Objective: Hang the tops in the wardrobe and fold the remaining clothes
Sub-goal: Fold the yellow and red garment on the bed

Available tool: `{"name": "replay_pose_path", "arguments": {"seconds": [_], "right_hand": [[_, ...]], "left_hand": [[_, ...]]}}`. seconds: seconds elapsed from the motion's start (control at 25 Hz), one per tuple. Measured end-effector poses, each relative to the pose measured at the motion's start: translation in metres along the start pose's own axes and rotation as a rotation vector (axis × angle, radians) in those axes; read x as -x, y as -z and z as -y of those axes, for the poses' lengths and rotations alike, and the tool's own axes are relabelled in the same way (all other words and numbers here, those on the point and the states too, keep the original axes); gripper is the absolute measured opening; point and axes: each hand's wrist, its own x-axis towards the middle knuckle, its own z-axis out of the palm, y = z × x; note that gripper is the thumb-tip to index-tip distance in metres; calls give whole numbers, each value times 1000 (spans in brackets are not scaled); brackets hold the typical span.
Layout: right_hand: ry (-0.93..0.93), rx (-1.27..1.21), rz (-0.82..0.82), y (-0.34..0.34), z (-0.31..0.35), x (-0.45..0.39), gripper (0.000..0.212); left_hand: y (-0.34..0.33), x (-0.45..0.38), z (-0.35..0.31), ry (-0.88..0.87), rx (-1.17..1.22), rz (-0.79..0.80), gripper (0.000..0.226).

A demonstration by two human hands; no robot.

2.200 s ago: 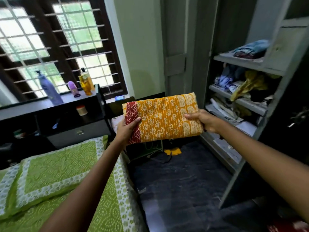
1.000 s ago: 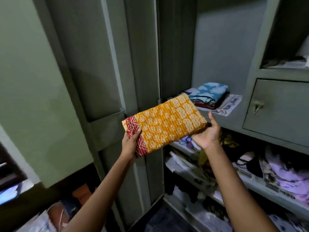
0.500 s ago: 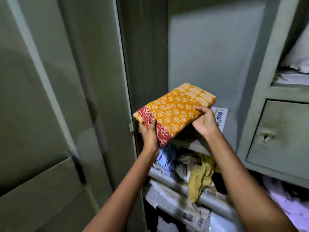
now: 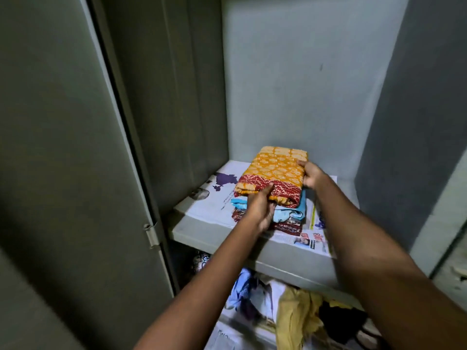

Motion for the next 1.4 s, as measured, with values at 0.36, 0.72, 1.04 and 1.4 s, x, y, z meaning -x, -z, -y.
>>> {"name": "replay_pose_path", "arguments": {"seconds": [0.36, 0.72, 1.04, 1.4], "right_hand": [[18, 38, -86, 17, -12, -23, 20], [34, 77, -129, 8, -4, -15, 39], [497, 1152, -421, -18, 7, -4, 67], [286, 1757, 28, -22, -33, -7, 61]], "left_hand": [[16, -14, 11, 114, -32, 177, 20], [30, -6, 1, 175, 9, 191, 20], [23, 21, -49, 131, -849, 7, 53], [-17, -43, -42, -474, -1811, 116, 49]]}}
